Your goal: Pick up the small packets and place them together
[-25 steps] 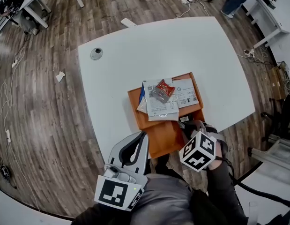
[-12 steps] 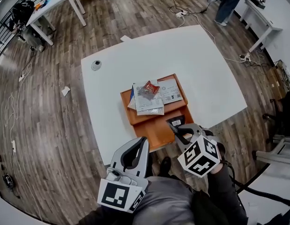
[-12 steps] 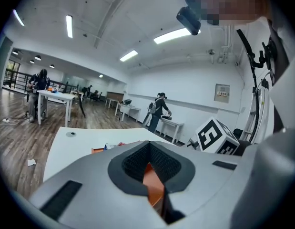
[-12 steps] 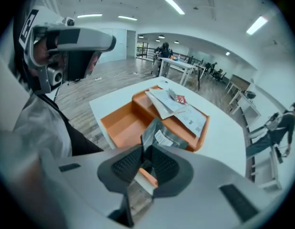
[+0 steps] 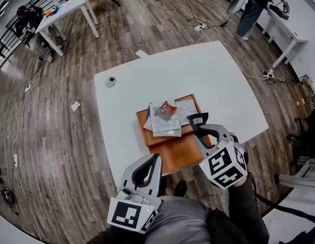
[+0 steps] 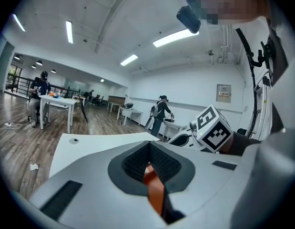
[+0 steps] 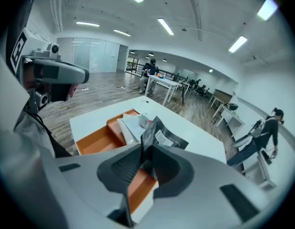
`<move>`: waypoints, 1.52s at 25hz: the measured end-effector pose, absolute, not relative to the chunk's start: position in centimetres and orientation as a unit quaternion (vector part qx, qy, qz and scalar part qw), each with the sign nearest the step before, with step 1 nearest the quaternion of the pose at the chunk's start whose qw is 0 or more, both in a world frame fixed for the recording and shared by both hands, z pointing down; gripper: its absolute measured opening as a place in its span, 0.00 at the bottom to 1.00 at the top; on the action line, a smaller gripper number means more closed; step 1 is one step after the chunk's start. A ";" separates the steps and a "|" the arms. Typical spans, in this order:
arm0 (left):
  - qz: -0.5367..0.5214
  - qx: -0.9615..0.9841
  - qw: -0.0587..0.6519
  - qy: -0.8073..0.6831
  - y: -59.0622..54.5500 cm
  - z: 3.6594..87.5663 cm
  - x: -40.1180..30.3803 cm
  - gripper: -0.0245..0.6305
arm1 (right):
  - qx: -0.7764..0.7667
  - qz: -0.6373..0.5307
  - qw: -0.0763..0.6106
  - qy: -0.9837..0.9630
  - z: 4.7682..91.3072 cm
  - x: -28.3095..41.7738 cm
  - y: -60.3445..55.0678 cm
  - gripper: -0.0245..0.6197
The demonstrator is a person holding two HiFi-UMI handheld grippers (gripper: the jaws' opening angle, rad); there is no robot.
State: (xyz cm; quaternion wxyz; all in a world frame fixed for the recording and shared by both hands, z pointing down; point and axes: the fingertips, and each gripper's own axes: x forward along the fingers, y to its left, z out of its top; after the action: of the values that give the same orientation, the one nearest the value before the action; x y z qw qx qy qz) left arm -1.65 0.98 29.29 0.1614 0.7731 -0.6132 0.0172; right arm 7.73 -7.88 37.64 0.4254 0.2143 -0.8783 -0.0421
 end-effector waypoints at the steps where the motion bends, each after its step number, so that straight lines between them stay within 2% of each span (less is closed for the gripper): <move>1: 0.017 0.770 0.163 -0.617 0.7 29.4 -2.4 0.04 | 0.215 -0.041 0.429 -0.877 37.9 7.3 -8.5 0.15; 8: 0.016 0.745 0.184 -0.641 -1.2 30.9 -7.1 0.04 | 0.211 -0.024 0.455 -0.865 40.1 4.4 -12.4 0.15; 14: 0.013 0.734 0.200 -0.649 -2.0 32.0 -9.3 0.04 | 0.181 -0.008 0.481 -0.858 42.4 2.8 -13.2 0.20; 17: 0.014 0.729 0.205 -0.653 -1.9 32.1 -9.8 0.04 | 0.171 0.010 0.478 -0.861 42.7 2.2 -12.9 0.26; 25: 0.017 0.729 0.200 -0.654 -1.3 31.9 -9.1 0.04 | 0.183 0.016 0.451 -0.873 41.8 2.4 -12.8 0.29; 30: 0.016 0.734 0.183 -0.654 -0.4 30.7 -7.8 0.04 | 0.235 0.004 0.398 -0.886 38.8 4.0 -13.2 0.29; 38: 0.011 0.753 0.163 -0.637 2.3 29.2 -3.4 0.04 | 0.242 0.072 0.224 -0.941 32.9 6.3 -8.6 0.29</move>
State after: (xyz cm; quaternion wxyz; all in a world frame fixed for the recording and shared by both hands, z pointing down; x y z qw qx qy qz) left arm -3.43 2.28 29.18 0.1628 0.7531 -0.6374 0.0112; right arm 6.33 -8.59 32.86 0.2238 0.2425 -0.9412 0.0722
